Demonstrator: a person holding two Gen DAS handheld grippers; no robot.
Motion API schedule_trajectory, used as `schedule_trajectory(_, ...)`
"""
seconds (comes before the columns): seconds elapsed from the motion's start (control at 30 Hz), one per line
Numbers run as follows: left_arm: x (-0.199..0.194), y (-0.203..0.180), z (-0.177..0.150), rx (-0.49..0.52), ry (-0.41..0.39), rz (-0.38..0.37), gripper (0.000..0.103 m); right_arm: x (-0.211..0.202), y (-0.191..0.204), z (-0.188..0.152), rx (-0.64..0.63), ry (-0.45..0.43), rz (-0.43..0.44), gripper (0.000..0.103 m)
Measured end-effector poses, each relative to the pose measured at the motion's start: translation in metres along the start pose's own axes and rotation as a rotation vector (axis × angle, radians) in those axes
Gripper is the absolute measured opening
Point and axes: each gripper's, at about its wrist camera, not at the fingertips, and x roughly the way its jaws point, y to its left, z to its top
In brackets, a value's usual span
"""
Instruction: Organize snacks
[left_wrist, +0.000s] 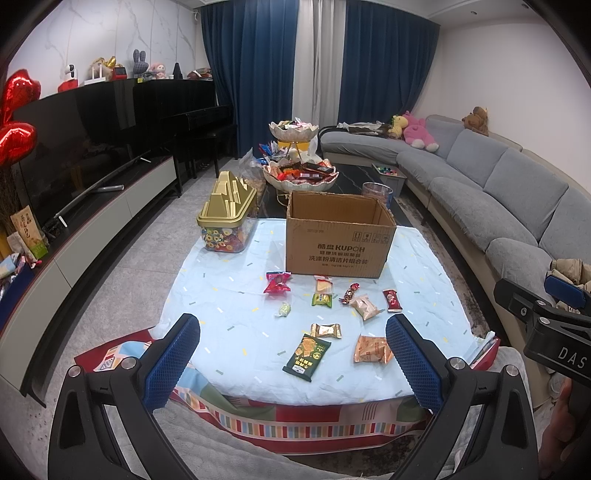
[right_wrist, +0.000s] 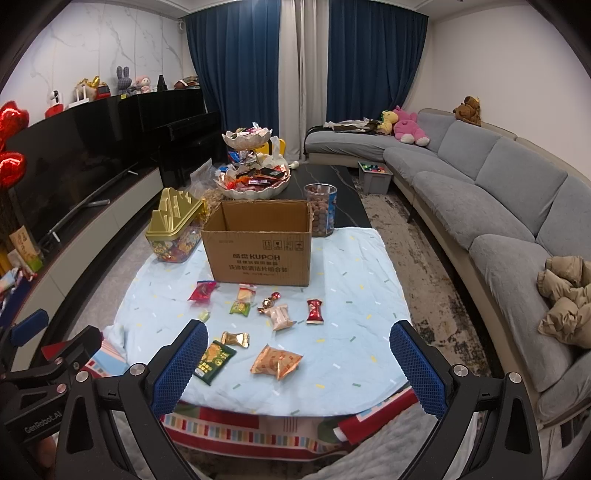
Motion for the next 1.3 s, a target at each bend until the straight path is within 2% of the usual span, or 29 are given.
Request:
schedule_trajectory(0.43,-0.001,-0.001,0.001,0.005,-0.007,0.002,0.102,0.001,0.0,0.0,0.001,0.0,0.0,0.1)
schedule_trajectory(0.67,0.002,0.004,0.02,0.024,-0.013,0.002,0.103,0.004,-0.005,0.0,0.005,0.015,0.005,0.1)
schedule_trajectory(1.03,0.035,-0.002,0.018,0.082,0.055,-0.013,0.103,0.039,-0.004,0.004,0.015,0.093,0.006,0.1)
schedule_trajectory(1.3,0.061,-0.004,0.01,0.083,0.119,-0.031,0.102,0.067,0.002,0.004,0.008,0.15,0.005,0.1)
